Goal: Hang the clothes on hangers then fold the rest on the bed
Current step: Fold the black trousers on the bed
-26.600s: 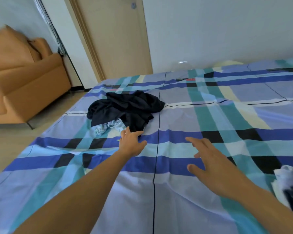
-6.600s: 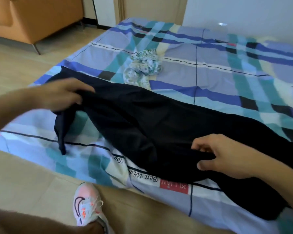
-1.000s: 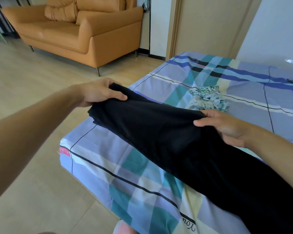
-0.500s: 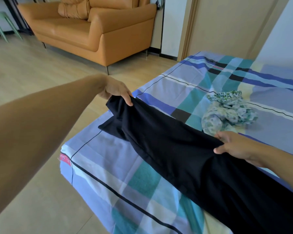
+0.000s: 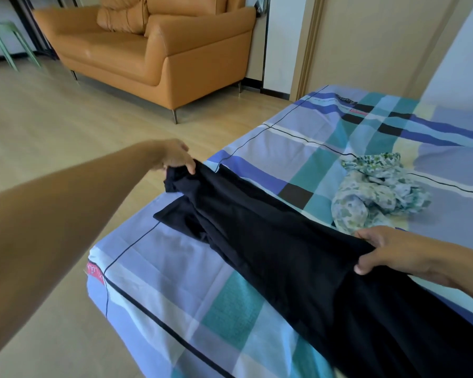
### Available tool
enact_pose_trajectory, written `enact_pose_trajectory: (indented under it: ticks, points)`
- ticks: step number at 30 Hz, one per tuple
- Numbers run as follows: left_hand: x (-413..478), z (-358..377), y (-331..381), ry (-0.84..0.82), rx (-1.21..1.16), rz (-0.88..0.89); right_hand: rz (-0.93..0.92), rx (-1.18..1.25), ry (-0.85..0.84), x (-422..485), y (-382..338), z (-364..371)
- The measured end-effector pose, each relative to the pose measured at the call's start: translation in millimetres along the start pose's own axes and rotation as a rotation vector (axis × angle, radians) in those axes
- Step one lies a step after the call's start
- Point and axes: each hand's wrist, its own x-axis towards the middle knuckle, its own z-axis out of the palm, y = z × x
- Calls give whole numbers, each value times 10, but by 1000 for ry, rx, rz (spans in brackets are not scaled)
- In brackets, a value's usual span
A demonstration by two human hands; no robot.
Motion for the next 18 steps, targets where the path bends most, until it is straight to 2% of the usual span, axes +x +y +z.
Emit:
enact_pose_trajectory:
  ticks: [2, 6, 10, 13, 16, 18]
  points:
    - [83, 177, -197, 86, -5, -34, -41, 181, -58, 60, -171, 1]
    - [157, 342, -461, 255, 44, -10, -118, 423, -7, 466, -667, 105]
    - [86, 238, -455, 334, -80, 123, -124, 496, -76, 861, -1219, 301]
    - [-43, 108, -334, 268, -309, 261, -72, 438, -191, 971, -1511, 342]
    - [-163, -32, -256, 134, -503, 299, -149, 531, -107, 954, -1636, 153]
    - [-218, -109, -242, 12, -538, 269, -247, 571, -29, 871, -1607, -70]
